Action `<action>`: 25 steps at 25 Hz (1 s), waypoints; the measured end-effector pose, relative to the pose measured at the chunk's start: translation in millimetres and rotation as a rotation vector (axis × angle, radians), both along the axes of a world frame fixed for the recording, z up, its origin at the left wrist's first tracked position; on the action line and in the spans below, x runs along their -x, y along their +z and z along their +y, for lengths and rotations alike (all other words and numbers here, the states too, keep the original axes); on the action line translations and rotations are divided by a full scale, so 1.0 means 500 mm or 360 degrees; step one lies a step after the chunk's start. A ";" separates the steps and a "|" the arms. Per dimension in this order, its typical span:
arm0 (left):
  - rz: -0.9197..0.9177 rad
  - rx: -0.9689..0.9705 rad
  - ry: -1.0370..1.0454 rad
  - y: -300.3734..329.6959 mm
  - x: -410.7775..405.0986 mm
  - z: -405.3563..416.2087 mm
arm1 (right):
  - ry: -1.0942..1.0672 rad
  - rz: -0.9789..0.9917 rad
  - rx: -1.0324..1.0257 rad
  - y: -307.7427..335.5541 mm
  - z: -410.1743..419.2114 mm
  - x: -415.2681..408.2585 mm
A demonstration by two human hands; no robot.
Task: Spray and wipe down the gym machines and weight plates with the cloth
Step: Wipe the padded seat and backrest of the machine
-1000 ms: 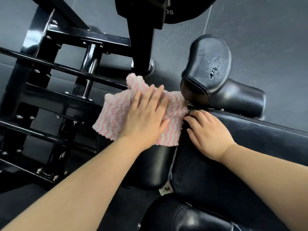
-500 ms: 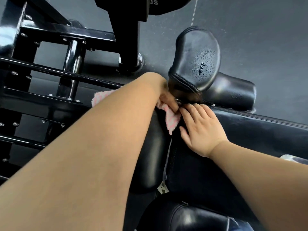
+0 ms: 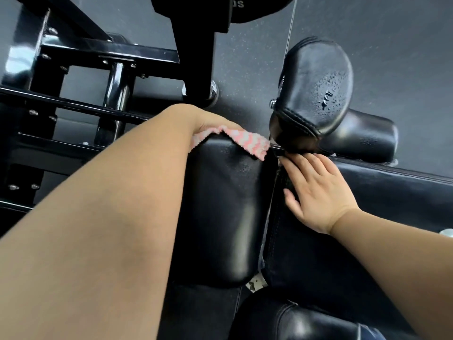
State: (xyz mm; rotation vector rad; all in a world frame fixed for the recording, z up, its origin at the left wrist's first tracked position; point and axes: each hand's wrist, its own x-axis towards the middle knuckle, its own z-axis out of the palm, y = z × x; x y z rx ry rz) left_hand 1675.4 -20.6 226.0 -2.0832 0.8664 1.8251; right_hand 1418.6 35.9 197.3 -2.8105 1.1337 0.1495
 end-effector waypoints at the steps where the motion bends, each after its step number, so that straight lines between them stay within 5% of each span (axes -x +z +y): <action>1: -0.0030 -0.0011 0.0116 -0.006 -0.026 0.017 | 0.0004 0.0002 -0.0001 0.000 0.000 -0.001; 8: 0.0034 0.0363 0.0776 0.033 -0.051 0.138 | 0.0001 0.0017 -0.0033 0.006 0.001 0.000; 12: -0.0665 0.0799 0.0678 0.039 -0.007 0.209 | 0.0011 0.0027 -0.0066 0.008 0.002 -0.001; 16: -0.1334 0.0987 0.0009 0.030 0.097 0.249 | 0.0012 0.0019 -0.0076 0.006 0.001 -0.001; 25: -0.1055 0.0989 -0.1163 0.030 0.140 0.068 | 0.0030 0.0017 -0.0047 0.011 0.000 -0.001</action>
